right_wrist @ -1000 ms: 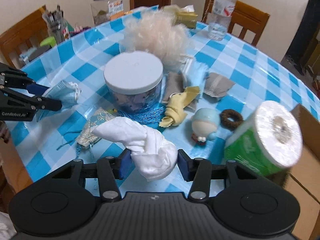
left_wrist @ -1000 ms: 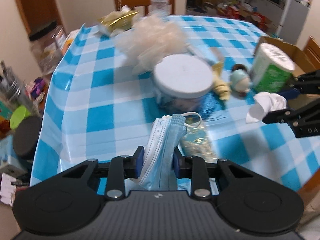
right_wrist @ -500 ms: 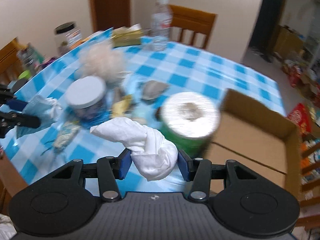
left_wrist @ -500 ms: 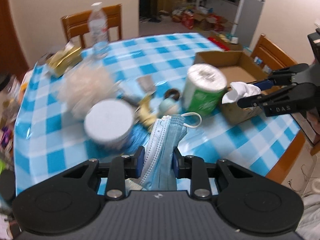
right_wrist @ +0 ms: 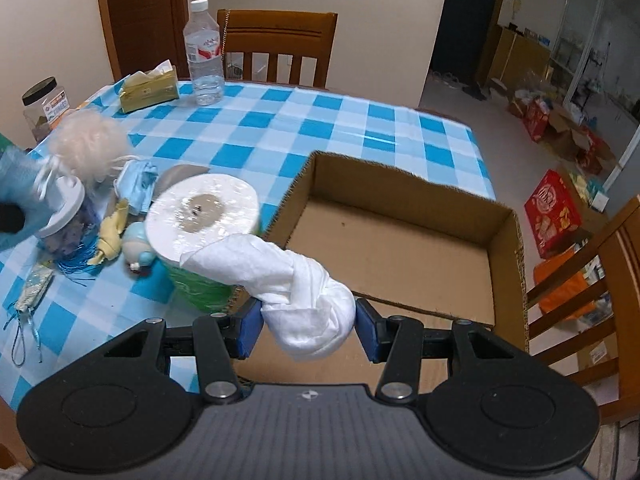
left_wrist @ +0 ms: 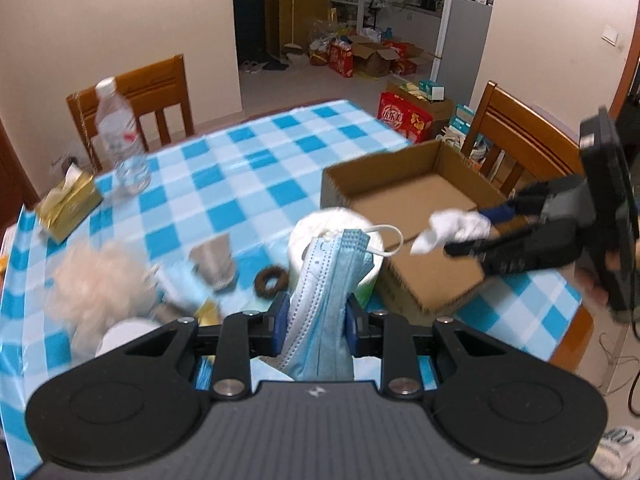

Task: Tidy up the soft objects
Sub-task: 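Carry the mask and sock into the cardboard box and open both grippers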

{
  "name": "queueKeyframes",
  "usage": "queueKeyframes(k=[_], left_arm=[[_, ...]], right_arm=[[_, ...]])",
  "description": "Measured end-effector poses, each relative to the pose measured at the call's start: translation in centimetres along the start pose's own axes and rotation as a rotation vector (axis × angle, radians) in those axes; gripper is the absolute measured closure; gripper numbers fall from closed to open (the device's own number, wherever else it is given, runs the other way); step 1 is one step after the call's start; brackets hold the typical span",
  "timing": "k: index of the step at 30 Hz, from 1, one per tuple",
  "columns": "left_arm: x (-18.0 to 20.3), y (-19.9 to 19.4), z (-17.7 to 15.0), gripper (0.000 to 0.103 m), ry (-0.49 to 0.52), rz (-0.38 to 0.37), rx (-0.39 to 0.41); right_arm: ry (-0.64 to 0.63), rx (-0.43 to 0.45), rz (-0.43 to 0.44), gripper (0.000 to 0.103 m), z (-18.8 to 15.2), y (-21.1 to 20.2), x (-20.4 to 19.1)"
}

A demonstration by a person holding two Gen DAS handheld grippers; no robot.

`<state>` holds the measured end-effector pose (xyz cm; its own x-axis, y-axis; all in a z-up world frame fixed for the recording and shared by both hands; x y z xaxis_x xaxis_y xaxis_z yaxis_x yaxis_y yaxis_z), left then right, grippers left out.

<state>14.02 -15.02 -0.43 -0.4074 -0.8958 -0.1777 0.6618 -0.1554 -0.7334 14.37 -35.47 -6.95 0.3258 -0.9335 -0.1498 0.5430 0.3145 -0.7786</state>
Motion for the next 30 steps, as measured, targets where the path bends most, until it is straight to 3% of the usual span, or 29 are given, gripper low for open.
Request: queueKeyframes(k=[1, 2, 3, 6, 13, 22, 24, 26, 27, 28, 30], left_arm=[[0.5, 0.3, 0.6, 0.076, 0.003, 0.000, 0.006], [1.0, 0.5, 1.1, 0.076, 0.004, 0.001, 0.011], [1.6, 0.9, 1.8, 0.076, 0.006, 0.000, 0.015], [3.3, 1.9, 3.6, 0.076, 0.021, -0.002, 0.030], [8.1, 4.7, 7.4, 0.076, 0.056, -0.048, 0.046], [13.2, 9.7, 10.0, 0.075, 0.077, -0.079, 0.021], [13.6, 10.7, 10.4, 0.069, 0.057, -0.071, 0.020], [13.9, 11.3, 10.7, 0.041, 0.052, -0.050, 0.031], [14.0, 11.5, 10.8, 0.017, 0.053, -0.026, 0.040], [13.9, 11.5, 10.8, 0.007, 0.050, 0.005, 0.058], [13.7, 11.4, 10.7, 0.007, 0.047, 0.037, 0.083]], right_arm=[[0.006, -0.001, 0.007, 0.046, -0.1, 0.3, 0.6], [0.012, -0.002, 0.016, 0.039, -0.2, 0.5, 0.9], [0.014, -0.001, 0.029, 0.023, -0.4, 0.8, 1.2], [0.016, -0.016, 0.094, 0.004, -1.0, 1.4, 1.4], [0.014, 0.015, 0.150, 0.000, -2.0, 0.4, 1.8], [0.070, 0.036, 0.127, 0.000, -3.2, -0.6, 4.5], [0.087, 0.037, 0.126, 0.000, -3.3, -0.6, 5.2], [0.099, 0.041, 0.125, 0.000, -3.3, -0.6, 5.8], [0.104, 0.042, 0.124, 0.000, -3.3, -0.6, 6.0], [0.106, 0.043, 0.124, 0.000, -3.3, -0.5, 6.2], [0.109, 0.047, 0.127, 0.000, -3.3, -0.5, 6.4]])
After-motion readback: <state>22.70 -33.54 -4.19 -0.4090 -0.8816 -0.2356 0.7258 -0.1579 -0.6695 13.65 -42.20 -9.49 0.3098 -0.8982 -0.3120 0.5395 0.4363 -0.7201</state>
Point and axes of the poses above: each gripper's, at about its wrist camera, not at the fingertips, and y roughly the way its jaws point, x to its right, z to its top, the point moved 5 cm from there along y, roughly the way its jaws point, and after that the axes turned 15 degrees about z, right-handed, at the moved point
